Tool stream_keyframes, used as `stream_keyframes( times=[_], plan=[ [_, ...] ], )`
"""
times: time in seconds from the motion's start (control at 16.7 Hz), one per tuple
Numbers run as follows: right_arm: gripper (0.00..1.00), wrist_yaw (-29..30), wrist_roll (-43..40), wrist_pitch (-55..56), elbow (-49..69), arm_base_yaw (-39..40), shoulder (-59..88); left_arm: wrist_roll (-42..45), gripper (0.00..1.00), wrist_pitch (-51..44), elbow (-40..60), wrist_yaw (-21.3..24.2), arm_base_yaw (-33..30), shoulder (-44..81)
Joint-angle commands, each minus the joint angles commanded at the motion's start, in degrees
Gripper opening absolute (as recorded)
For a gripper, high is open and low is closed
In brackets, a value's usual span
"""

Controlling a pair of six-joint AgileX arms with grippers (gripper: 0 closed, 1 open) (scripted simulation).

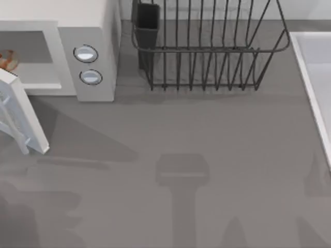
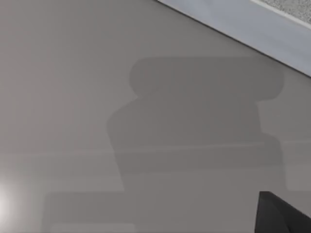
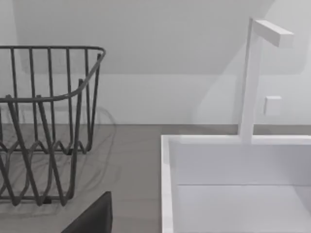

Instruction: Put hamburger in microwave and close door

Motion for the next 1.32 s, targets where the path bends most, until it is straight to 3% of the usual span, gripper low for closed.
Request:
stream_keyframes(
  times=[0.24,0.42,0.9,1.32],
  plan=[
    [1.00,0.00,0.00,0.00,0.00,0.00,0.00,-9.41,0.00,0.35,-3.21,-8.22,-13.48,-4.74],
    [1.00,0.00,0.00,0.00,0.00,0.00,0.00,-14.38,0.00,0.77,-4.80,-12.61,-19.01,-7.73],
    [1.00,0.00,0.00,0.00,0.00,0.00,0.00,-15.13,0.00,1.91,-3.16,-13.16,-19.67,-5.72],
    [1.00,0.00,0.00,0.00,0.00,0.00,0.00,-15.93,0.00,9.74,8.36,-14.04,-21.22,15.40]
  ],
)
